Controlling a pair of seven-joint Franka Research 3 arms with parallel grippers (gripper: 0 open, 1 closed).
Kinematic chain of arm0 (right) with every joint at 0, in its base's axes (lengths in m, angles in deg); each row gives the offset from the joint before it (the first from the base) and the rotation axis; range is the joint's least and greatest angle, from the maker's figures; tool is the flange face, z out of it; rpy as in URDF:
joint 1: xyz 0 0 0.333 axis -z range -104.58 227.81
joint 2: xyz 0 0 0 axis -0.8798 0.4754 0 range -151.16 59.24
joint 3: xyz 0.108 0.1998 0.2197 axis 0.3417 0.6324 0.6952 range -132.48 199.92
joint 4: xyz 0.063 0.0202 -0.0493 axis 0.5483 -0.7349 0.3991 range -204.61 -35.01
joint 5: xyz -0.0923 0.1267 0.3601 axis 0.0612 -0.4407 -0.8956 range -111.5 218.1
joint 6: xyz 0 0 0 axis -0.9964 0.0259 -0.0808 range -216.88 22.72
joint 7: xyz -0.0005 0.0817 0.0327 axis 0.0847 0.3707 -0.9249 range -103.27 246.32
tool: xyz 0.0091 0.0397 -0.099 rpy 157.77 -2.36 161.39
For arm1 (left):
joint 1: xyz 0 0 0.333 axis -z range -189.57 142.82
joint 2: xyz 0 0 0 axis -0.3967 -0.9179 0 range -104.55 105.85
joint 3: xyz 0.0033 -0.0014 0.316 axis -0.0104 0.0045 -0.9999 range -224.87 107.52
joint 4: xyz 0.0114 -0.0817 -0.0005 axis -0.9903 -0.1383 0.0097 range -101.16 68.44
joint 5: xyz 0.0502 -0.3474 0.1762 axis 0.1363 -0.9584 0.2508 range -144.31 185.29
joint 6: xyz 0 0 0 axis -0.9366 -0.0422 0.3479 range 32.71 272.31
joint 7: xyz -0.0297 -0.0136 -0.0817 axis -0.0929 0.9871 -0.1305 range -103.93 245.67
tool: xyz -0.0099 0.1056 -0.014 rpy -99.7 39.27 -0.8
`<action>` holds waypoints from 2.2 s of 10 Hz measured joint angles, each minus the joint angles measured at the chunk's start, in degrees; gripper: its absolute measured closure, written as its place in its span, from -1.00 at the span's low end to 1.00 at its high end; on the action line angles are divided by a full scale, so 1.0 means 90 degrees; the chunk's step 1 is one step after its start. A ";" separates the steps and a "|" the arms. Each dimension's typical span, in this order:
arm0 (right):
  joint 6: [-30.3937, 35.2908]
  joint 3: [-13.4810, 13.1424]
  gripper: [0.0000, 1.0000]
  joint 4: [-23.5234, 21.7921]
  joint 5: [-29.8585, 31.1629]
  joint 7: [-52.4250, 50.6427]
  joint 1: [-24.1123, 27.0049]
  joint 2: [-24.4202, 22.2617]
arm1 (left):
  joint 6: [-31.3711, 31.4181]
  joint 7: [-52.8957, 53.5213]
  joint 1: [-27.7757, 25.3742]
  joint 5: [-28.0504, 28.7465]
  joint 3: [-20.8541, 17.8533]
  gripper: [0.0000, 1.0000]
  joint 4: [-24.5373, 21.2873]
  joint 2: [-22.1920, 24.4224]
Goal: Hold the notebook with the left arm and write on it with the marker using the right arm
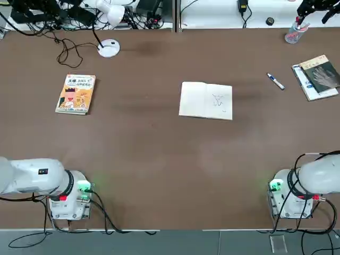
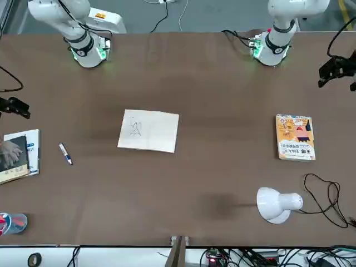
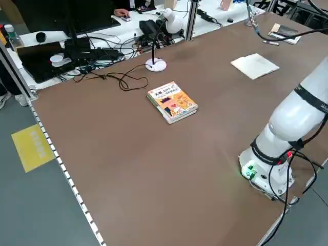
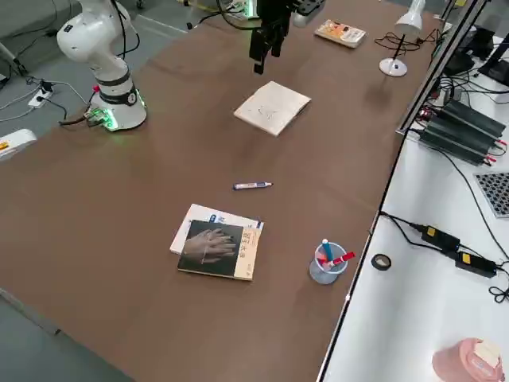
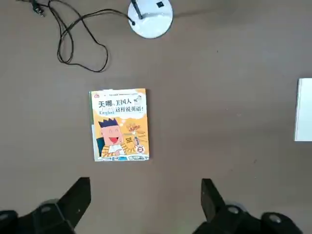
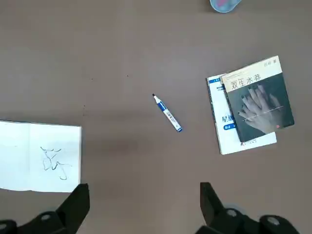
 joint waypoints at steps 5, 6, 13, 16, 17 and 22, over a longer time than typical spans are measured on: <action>0.0000 -0.0001 -1.00 0.0003 0.0000 0.0000 0.0001 -0.0002 | 0.0044 -0.0951 0.0107 -0.0008 0.0762 -1.00 0.0285 -0.0296; 0.0000 -0.0002 -1.00 0.0003 0.0000 0.0000 0.0001 -0.0003 | 0.0070 -0.1249 0.0115 -0.0020 0.0964 -1.00 0.0302 -0.0357; 0.0002 -0.0010 -1.00 0.0007 0.0000 0.0000 0.0006 -0.0004 | 0.0981 -0.3539 0.0214 -0.0018 0.2605 -1.00 0.0307 -0.1010; 0.0002 -0.0009 -1.00 0.0008 0.0000 0.0000 0.0006 -0.0005 | 0.1204 -0.4026 0.0303 0.0239 0.2982 -1.00 0.0304 -0.1348; 0.0002 -0.0009 -1.00 0.0008 0.0000 0.0000 0.0006 -0.0005 | 0.1318 -0.4228 0.0403 0.0356 0.3028 -1.00 0.0303 -0.1470; 0.0009 -0.0009 -1.00 0.0008 0.0000 0.0000 0.0007 -0.0005 | 0.1745 -0.5479 0.1202 0.1079 0.3064 -1.00 0.0298 -0.2128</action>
